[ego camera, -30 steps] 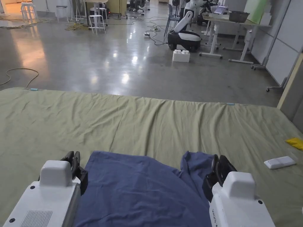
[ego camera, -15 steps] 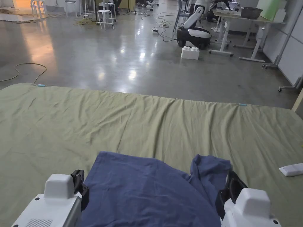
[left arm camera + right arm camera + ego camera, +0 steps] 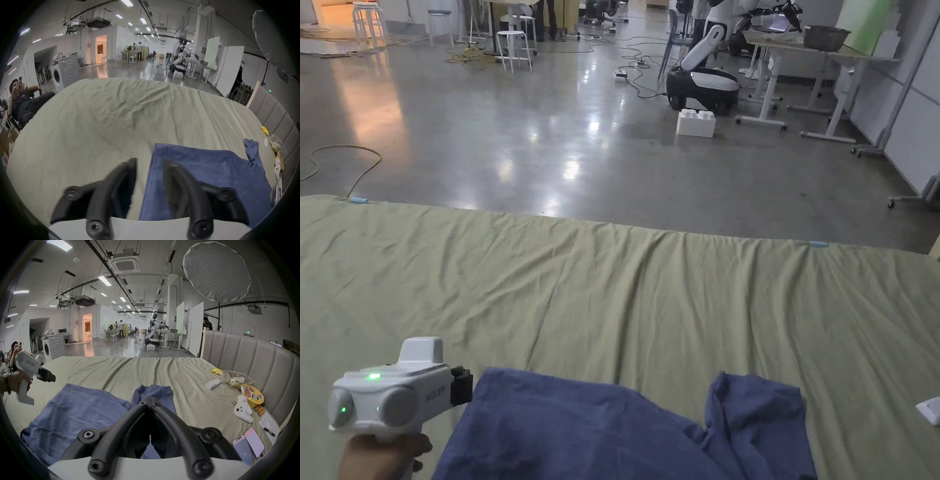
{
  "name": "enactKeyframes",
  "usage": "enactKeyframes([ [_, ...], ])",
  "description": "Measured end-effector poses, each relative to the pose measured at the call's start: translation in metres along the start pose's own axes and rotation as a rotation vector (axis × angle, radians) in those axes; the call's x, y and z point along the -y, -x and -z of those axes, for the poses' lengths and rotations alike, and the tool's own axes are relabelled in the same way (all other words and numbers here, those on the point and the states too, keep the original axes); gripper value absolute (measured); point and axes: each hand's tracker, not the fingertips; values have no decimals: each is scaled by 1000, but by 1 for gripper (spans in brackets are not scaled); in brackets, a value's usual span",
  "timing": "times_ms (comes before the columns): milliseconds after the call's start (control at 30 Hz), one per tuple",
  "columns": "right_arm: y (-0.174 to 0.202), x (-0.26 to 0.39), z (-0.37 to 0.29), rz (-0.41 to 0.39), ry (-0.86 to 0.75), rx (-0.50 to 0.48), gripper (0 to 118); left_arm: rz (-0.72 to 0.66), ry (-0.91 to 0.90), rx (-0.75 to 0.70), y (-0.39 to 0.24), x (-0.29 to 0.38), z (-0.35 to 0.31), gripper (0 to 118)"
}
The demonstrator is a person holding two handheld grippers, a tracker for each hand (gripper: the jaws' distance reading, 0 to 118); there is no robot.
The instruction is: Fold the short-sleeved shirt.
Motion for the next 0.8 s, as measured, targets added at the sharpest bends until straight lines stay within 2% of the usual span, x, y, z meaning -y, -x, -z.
enactKeyframes([
  [67,-5,6,6,-5,30,13,0,-10,34,-3,-2,-16,23,73],
  [100,-8,10,9,-5,40,19,0,-14,56,-1,0,-13,41,77],
  [333,-24,30,22,3,120,55,0,6,208,-5,-6,-14,110,78],
  [433,-29,38,24,1,145,63,0,74,272,-39,-9,-7,129,81],
  [567,-36,45,26,-3,171,72,0,161,252,-66,-21,-9,131,81],
  [633,-38,47,30,5,184,75,0,187,216,-97,-39,-6,111,74],
  [733,-43,45,41,11,226,78,1,239,198,-83,-52,-4,101,39],
  [767,-46,43,48,21,245,74,1,260,221,-59,-57,-2,98,18],
  [800,-50,40,55,46,262,68,1,291,214,-59,-60,-2,94,12],
])
